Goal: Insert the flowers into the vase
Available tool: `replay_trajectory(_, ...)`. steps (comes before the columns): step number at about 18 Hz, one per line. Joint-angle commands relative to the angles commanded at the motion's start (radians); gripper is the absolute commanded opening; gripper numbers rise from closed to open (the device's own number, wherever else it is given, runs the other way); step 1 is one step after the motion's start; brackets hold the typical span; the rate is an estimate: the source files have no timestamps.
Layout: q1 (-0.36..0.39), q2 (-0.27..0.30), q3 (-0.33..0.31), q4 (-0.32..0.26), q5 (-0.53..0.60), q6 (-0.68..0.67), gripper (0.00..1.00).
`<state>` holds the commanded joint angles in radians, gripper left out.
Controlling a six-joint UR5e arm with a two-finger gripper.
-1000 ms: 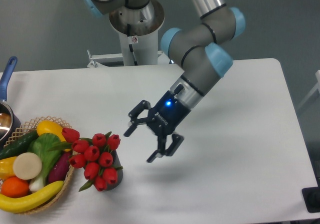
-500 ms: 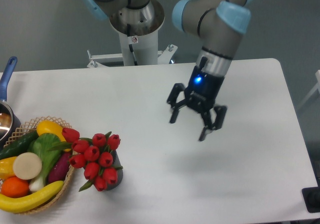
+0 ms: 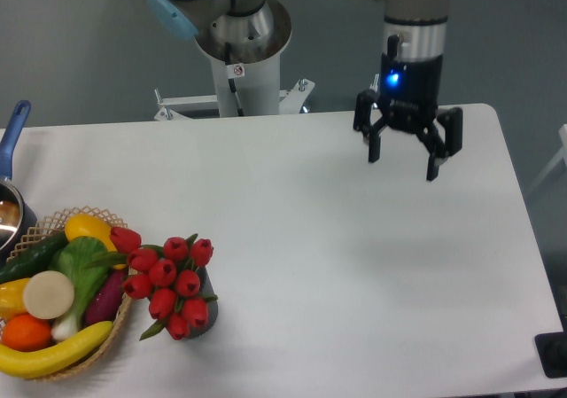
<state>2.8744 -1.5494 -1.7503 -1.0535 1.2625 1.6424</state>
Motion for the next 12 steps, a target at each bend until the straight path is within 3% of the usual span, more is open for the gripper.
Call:
replay_trajectory(7, 0.132, 0.045, -0.011, -0.124, -0.020, 0.284, 1.00)
replay_trajectory(12, 0.163, 0.052, -0.021, -0.137, -0.018, 0.353, 1.00)
